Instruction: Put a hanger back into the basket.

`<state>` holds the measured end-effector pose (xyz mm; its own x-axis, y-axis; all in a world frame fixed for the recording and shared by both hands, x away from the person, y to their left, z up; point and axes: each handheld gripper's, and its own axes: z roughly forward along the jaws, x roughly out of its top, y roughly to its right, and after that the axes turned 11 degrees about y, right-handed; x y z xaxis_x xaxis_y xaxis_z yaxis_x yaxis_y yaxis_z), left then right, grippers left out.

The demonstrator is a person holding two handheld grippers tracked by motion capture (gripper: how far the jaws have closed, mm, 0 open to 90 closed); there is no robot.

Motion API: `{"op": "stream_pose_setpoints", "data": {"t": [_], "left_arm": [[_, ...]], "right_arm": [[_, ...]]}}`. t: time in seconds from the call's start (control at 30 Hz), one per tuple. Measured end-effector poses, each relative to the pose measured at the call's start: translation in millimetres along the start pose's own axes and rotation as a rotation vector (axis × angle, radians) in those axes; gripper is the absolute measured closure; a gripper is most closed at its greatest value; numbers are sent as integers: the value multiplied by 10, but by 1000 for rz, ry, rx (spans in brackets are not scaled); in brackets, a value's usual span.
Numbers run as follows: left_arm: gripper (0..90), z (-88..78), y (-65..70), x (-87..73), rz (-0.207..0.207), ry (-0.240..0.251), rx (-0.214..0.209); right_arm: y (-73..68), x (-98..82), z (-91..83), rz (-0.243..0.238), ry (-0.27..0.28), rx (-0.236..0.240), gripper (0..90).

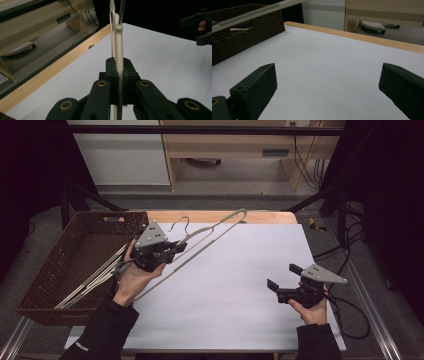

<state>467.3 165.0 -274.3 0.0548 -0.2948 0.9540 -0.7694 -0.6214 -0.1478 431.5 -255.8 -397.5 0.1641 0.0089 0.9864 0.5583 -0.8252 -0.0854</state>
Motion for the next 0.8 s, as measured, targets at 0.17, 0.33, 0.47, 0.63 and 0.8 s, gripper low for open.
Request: {"op": "stream_pose_setpoints", "data": {"t": [0.17, 0.33, 0.47, 0.63, 0.8], "left_arm": [[858, -207, -89, 158, 7, 17, 12], [858, -358, -203, 259, 29, 1, 42], [858, -485, -286, 291, 38, 1, 61], [859, -616, -381, 292, 53, -8, 77], [858, -802, -528, 250, 73, -14, 107]], "right_arm": [[-11, 2, 2, -8, -3, 2, 18], [-21, -5, 15, -6, -12, 3, 17], [-23, -11, 23, -11, -18, 4, 16], [-23, -10, 25, -14, -17, 4, 16], [-26, -20, 39, -19, -22, 5, 16]]}}
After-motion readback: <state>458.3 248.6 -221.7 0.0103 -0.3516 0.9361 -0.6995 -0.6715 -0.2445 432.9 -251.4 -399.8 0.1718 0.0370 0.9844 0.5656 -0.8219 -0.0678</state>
